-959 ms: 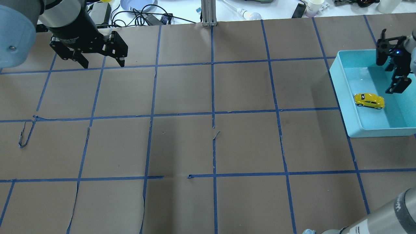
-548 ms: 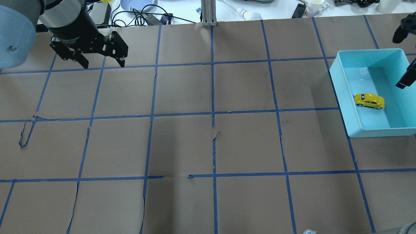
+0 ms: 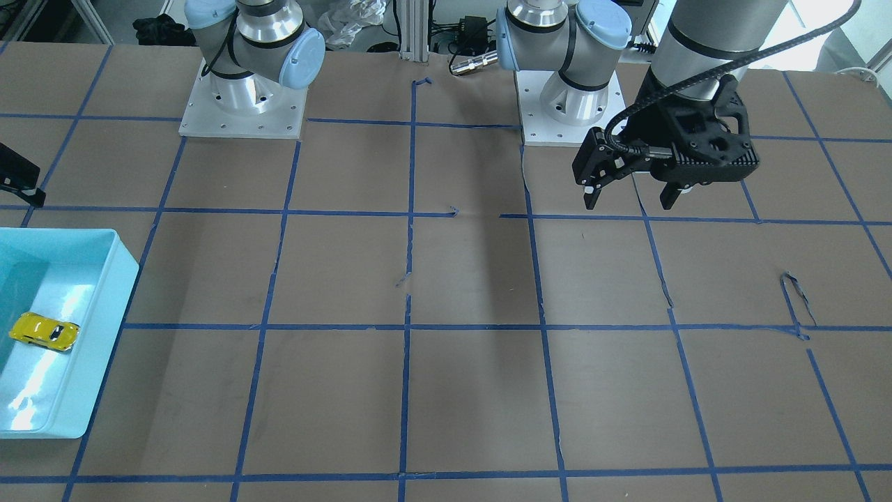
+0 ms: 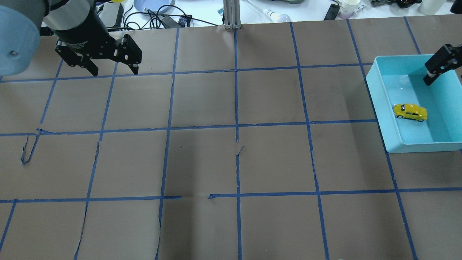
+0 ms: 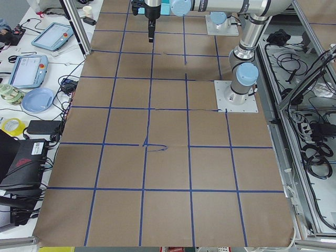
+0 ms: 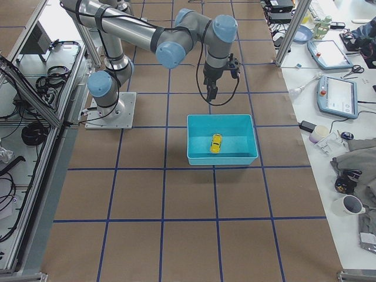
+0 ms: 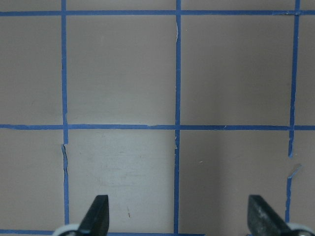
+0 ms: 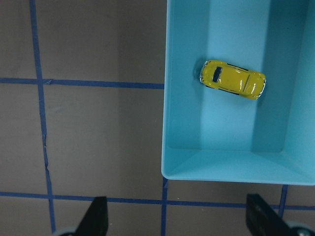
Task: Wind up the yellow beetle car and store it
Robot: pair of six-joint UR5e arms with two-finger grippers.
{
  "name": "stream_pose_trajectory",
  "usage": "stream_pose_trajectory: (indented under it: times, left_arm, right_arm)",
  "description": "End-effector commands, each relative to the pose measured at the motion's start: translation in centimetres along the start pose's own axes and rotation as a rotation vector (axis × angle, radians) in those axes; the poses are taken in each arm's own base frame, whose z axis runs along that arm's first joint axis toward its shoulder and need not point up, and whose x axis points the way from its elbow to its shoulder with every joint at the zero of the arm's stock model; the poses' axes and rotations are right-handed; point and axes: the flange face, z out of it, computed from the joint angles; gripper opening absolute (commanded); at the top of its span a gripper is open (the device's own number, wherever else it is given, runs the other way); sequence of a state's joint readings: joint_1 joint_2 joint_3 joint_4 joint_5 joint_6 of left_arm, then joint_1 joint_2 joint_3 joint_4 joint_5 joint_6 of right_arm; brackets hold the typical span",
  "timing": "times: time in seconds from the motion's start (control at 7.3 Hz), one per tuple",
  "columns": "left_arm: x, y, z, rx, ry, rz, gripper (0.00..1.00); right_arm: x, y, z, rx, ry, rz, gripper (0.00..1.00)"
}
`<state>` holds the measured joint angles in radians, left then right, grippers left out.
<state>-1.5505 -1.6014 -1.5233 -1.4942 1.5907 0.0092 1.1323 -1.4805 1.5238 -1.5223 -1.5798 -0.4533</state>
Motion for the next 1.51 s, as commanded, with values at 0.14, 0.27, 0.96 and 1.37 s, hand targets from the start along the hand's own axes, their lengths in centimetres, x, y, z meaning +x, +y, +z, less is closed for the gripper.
stream_pose_trajectory:
  times: [0.14,0.27,0.96,1.37]
  left_arm:
    - [-0.1,-0.1,0.1,-0.001,0.0,-0.001,1.0]
    - [-0.1,-0.1,0.1,-0.002,0.0,-0.003,1.0]
    - [-0.1,-0.1,0.0,0.0,0.0,-0.003,1.0]
    - [-0.2,-0.1,0.1,-0.002,0.0,-0.003,1.0]
  right_arm:
    - [-14.4,0.4,-1.5,0.01,0.025,0.019,1.0]
    - [-17.1,0.7,-1.5,0.007,0.04,-0.031,1.0]
    - [-22.6,3.9,-0.9,0.003,0.037,-0.137,1.0]
    - [-22.5,4.2,-0.8,0.004,0.04,-0.134,1.0]
